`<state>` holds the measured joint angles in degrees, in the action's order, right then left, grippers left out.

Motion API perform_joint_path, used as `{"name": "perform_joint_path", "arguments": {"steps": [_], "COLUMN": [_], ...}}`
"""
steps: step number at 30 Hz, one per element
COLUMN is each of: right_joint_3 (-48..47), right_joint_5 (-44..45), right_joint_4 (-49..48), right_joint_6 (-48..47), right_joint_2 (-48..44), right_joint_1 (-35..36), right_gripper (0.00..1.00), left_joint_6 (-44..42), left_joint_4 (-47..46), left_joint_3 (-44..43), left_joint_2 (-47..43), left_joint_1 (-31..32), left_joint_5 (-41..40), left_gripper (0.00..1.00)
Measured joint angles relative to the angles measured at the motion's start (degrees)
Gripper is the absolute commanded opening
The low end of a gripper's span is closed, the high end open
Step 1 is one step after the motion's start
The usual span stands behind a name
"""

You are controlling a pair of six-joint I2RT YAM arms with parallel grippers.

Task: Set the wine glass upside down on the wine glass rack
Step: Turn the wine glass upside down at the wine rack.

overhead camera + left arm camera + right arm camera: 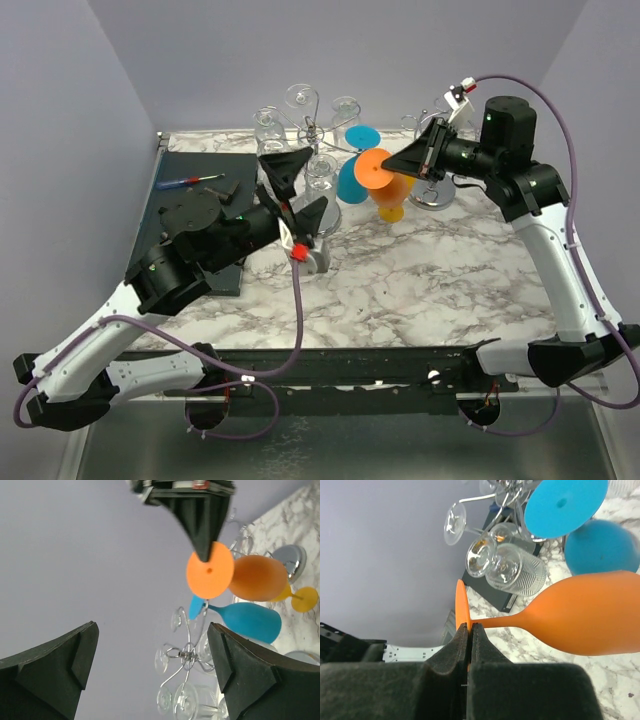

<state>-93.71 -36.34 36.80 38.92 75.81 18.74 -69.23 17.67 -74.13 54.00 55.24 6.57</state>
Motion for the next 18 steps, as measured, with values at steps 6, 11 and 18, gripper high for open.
{"name": "perform_joint_path", "arguments": {"steps": [6,11,18], "right_joint_3": [-4.9,-10.4,-14.5], "right_joint_5": [-0.4,-0.8,-3.7], "right_joint_4": [-0.2,-0.2,-2.6], "right_joint_6": [0.0,-0.2,1.0], "right_joint_2": [1.0,3.4,8.9], "right_joint_1": [-3.1,-6.5,-13.9], "right_gripper": [0.0,0.0,0.0], "left_joint_6": [14.3,25.4,34.9], "left_joint_4": [3.3,9.4,18.9], "left_joint_3": [-12.2,-18.7,-39.7], "left_joint_2": [1.1,2.3,16.4], "left_joint_1": [0.0,0.0,0.0], "left_joint_5": [-8.8,-14.7,-24.4], "left_gripper": [0.99,0.99,0.99]}}
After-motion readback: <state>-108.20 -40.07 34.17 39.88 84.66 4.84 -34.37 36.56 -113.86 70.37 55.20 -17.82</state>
